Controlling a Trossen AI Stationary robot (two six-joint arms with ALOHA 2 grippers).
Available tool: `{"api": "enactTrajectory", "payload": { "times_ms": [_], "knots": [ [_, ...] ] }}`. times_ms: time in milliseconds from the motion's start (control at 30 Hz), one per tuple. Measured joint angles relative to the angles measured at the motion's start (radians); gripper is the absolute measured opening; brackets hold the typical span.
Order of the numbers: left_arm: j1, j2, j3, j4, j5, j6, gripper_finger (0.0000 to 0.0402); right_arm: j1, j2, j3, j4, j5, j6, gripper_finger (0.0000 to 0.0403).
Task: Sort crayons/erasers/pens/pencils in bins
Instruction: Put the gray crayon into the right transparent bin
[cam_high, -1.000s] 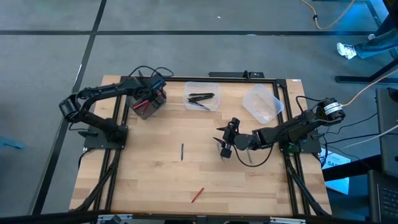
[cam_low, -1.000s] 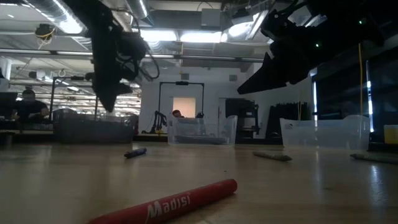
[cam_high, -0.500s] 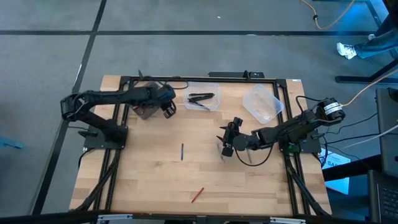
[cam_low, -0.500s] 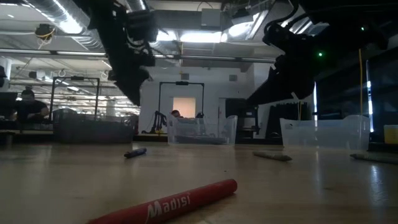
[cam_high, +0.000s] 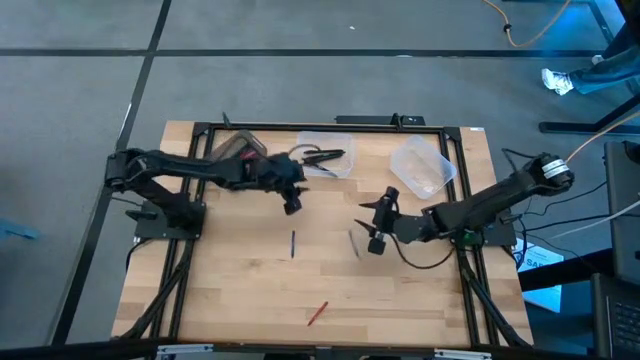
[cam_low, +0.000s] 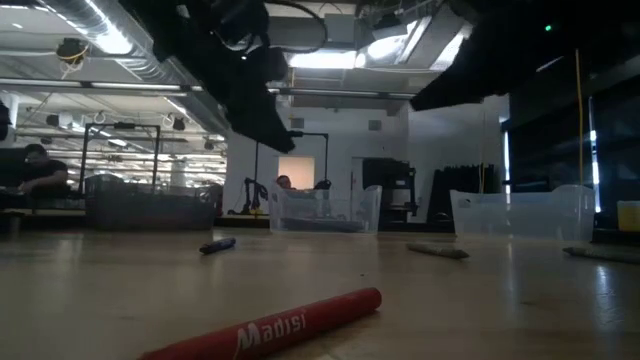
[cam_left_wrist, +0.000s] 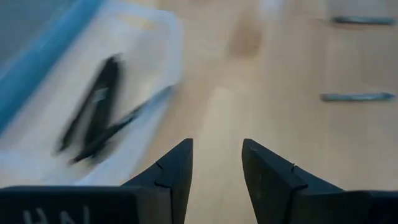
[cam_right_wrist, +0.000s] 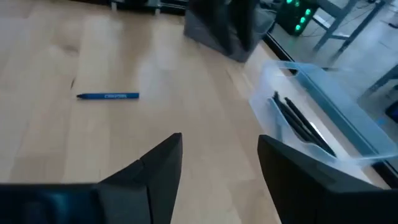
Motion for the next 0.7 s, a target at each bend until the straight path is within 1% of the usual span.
{"api": "enactTrajectory", "payload": {
  "times_ms": [67, 133, 267, 333, 533, 700],
  "knots": [
    [-0.024, 0.048, 0.0, 0.051, 0.018, 0.021, 0.013, 0.004, -0.041, 0.0, -0.07, 0.016, 0.048, 0.0213],
    [-0.047, 0.103, 0.0, 0.122, 0.043, 0.045, 0.0132, 0.004, -0.08, 0.0, -0.15, 0.008, 0.114, 0.0213],
    [-0.084, 0.213, 0.0, 0.283, 0.12, 0.116, 0.0134, 0.004, -0.152, 0.0, -0.273, -0.051, 0.237, 0.0213],
    [-0.096, 0.262, 0.012, 0.337, 0.16, 0.14, 0.0135, 0.004, -0.188, 0.0, -0.331, -0.084, 0.284, 0.0213],
    [-0.112, 0.409, 0.143, 0.339, 0.212, 0.176, 0.0135, 0.004, -0.27, 0.0, -0.483, -0.175, 0.433, 0.0213],
    [-0.143, 0.518, 0.271, 0.324, 0.264, 0.24, 0.0135, 0.0, -0.281, 0.0, -0.662, -0.3, 0.62, 0.0213]
  ]
}}
